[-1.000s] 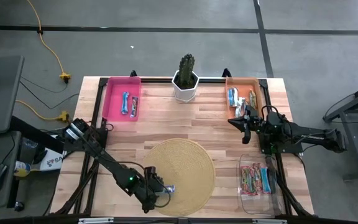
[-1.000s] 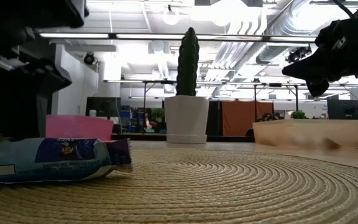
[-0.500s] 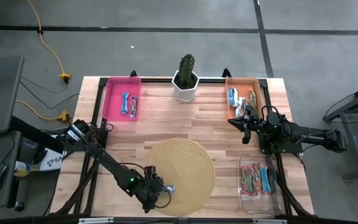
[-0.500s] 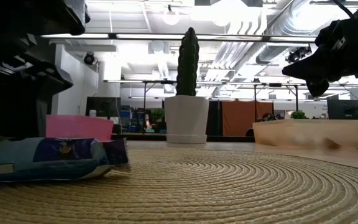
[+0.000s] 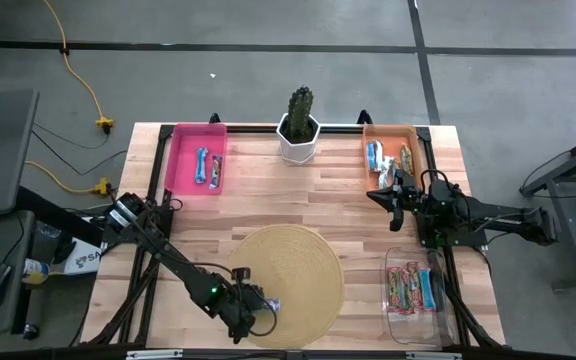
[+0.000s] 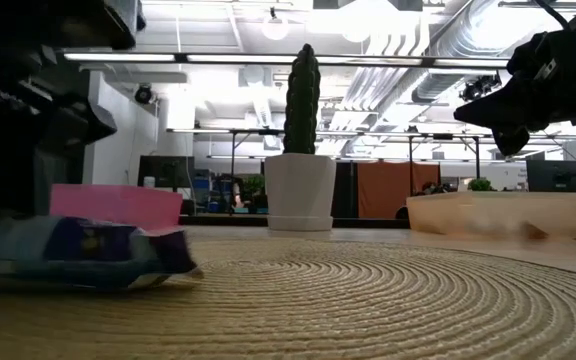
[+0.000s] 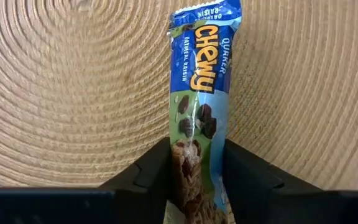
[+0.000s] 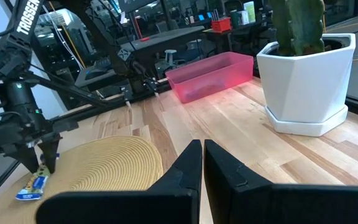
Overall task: Pick and place Granola Bars by type
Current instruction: Put the blue granola bar into the red bin, then return to Home Position
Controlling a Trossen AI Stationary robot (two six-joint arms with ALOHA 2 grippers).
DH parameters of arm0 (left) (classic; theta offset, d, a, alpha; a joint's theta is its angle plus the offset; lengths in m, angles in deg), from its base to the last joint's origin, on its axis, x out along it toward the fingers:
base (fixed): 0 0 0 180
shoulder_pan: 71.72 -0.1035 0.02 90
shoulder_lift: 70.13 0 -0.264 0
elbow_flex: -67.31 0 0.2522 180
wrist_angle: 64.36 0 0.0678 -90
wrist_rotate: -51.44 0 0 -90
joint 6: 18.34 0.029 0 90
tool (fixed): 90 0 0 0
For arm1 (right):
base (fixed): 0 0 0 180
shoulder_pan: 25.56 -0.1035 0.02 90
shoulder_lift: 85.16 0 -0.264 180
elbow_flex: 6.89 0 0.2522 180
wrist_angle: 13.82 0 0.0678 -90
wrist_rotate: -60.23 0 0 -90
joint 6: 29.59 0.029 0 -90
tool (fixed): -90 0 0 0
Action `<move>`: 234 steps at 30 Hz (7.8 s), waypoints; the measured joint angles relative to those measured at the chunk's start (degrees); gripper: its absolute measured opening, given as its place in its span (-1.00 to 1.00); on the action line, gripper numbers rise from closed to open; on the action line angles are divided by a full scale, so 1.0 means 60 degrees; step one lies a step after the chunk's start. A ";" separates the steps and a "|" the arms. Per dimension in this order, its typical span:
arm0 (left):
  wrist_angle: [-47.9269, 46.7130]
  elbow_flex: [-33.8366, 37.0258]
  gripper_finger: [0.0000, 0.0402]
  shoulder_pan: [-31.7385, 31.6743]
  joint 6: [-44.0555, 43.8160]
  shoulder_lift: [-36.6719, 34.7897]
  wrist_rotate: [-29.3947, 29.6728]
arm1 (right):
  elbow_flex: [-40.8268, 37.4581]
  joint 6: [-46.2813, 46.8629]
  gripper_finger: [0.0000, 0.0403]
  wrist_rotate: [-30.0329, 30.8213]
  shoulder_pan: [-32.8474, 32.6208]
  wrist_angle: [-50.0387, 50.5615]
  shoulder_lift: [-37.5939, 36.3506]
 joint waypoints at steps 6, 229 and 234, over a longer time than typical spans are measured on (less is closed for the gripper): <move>-0.1004 -0.0727 -0.51 0.0001 0.0427 0.0007 0.0104 | 0.0000 0.0000 -1.00 -0.0001 0.0000 0.0000 0.0000; 0.6082 1.1095 -1.00 -0.3249 0.4149 -1.8112 -0.2036 | -0.0001 0.0000 -1.00 0.0003 -0.0002 0.0000 -0.0011; 0.5629 1.1099 -1.00 -0.3249 0.4658 -1.8114 -0.2156 | 0.0000 -0.0001 -1.00 0.0001 -0.0001 -0.0001 -0.0011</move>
